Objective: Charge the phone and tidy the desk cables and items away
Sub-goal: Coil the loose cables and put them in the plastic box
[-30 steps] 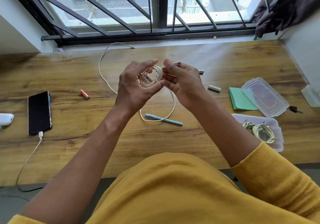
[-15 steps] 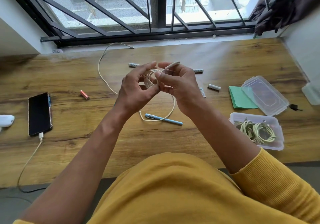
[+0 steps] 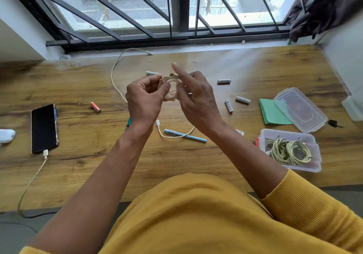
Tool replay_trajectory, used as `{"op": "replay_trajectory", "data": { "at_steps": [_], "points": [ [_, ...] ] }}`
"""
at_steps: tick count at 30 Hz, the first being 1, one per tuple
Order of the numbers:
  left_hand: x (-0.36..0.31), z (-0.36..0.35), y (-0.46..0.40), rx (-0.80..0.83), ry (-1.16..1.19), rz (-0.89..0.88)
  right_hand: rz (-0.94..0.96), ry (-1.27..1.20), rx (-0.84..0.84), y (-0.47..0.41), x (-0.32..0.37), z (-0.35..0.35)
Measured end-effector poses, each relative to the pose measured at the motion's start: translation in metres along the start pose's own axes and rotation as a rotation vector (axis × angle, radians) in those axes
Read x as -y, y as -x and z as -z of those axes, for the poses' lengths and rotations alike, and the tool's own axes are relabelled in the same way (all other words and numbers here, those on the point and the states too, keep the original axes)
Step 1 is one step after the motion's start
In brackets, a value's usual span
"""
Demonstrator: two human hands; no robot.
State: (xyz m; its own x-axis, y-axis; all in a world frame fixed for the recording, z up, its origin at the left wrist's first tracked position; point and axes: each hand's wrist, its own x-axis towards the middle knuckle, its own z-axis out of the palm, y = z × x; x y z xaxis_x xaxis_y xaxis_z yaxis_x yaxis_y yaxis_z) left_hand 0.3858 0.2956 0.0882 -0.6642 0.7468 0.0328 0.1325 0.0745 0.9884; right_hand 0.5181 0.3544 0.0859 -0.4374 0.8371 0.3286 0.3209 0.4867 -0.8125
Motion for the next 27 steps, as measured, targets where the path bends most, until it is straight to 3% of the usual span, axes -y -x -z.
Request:
{"op": "replay_trajectory", "data": {
  "at_steps": [3,6,13,17,27],
  "points": [
    [0.000,0.004,-0.005,0.003,-0.050,-0.055,0.020,-0.038,0.130,0.001,0.003,0.000],
    [-0.003,0.005,-0.005,0.006,-0.174,-0.134,0.037,-0.044,0.142,0.000,0.006,0.000],
    [-0.008,0.005,0.002,0.098,-0.292,-0.233,-0.229,-0.299,0.107,-0.009,0.012,0.013],
    [-0.011,0.005,-0.001,0.098,-0.270,-0.200,-0.376,-0.478,0.127,-0.011,0.017,0.028],
    [-0.018,0.007,-0.009,0.182,-0.335,-0.271,-0.364,-0.212,0.075,-0.015,0.009,0.024]
  ]
}}
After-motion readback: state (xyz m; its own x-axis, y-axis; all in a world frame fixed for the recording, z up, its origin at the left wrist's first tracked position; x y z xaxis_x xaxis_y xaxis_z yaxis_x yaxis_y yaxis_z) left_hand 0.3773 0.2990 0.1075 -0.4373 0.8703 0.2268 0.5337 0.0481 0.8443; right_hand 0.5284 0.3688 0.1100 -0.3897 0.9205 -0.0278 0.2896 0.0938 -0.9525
